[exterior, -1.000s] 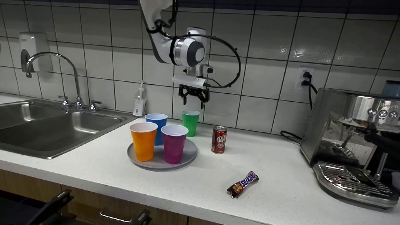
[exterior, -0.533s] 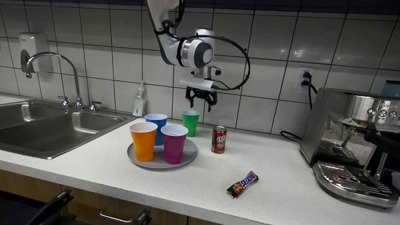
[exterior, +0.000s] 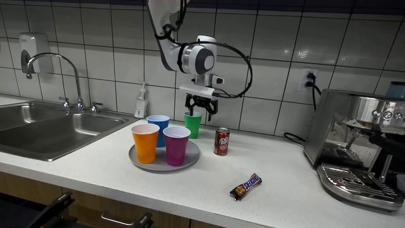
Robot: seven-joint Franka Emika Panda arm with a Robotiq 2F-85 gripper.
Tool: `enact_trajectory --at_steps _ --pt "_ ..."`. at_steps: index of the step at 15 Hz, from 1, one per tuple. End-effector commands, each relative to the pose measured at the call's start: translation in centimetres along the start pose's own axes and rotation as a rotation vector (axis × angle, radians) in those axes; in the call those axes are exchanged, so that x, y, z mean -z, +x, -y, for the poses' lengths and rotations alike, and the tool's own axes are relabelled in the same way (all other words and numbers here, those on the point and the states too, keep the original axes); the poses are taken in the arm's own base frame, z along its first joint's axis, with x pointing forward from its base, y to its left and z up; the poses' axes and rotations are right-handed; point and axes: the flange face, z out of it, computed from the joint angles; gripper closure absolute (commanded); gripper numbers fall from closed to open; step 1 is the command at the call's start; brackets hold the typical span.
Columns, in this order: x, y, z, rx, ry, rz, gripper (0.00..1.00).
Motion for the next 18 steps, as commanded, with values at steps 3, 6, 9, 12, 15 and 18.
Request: enact_trajectory --at_steps 3,6,9,12,15,18 --pt "-0.41 -0.52 0.01 0.001 0.005 0.035 0.00" --pt "-0.59 -0.43 0.03 -0.013 0.018 0.035 0.00" --pt "-0.36 -0.23 0.02 -0.013 0.017 0.020 0.21" --pt "-0.32 -0.22 0.07 -0.010 0.019 0.020 0.42" --pt "-0.45 -0.28 0.27 -0.005 0.025 0.023 0.67" --pt "-0.46 -0.27 0.33 -0.003 0.028 0.025 0.88"
